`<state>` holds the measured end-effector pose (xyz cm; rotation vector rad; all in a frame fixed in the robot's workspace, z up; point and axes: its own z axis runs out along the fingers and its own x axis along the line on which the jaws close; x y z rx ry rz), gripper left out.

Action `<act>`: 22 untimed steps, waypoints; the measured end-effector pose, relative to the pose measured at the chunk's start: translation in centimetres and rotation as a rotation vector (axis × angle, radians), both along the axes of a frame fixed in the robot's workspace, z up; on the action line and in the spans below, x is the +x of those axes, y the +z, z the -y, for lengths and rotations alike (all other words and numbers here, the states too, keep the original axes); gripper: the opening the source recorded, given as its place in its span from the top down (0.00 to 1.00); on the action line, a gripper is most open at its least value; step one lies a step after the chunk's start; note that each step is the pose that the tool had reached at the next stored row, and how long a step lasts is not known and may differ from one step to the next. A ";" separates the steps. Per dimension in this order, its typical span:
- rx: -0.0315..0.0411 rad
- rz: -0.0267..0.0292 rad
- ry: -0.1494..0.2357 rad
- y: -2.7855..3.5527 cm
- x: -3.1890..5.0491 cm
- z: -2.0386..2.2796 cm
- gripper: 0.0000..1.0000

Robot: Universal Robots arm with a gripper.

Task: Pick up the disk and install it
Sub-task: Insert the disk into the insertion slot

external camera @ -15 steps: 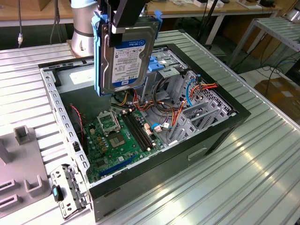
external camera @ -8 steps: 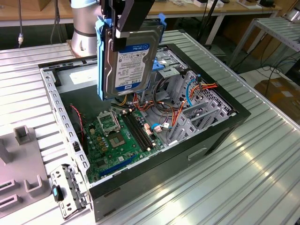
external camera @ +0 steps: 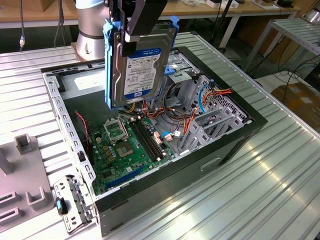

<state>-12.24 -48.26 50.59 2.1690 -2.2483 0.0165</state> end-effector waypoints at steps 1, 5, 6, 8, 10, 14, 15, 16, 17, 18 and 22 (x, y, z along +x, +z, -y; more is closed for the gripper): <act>0.0000 0.0000 0.000 0.00 0.00 0.00 0.63; 0.0000 0.0000 0.000 0.00 0.08 0.02 0.63; 0.0000 0.0000 0.000 0.00 0.18 0.03 0.63; -0.0001 0.0000 0.000 0.00 0.54 0.06 0.63; 0.0000 0.0000 0.000 -0.01 0.96 0.09 0.63; -0.0003 0.0000 -0.001 -0.01 1.82 0.12 0.63; -0.0003 0.0000 -0.001 -0.02 1.97 0.13 0.63; -0.0004 0.0000 -0.001 -0.01 2.24 0.15 0.63; -0.0002 0.0000 -0.001 -0.02 2.43 0.16 0.63; -0.0003 0.0000 -0.001 -0.02 2.54 0.17 0.63; -0.0004 -0.0001 -0.002 -0.02 2.91 0.27 0.63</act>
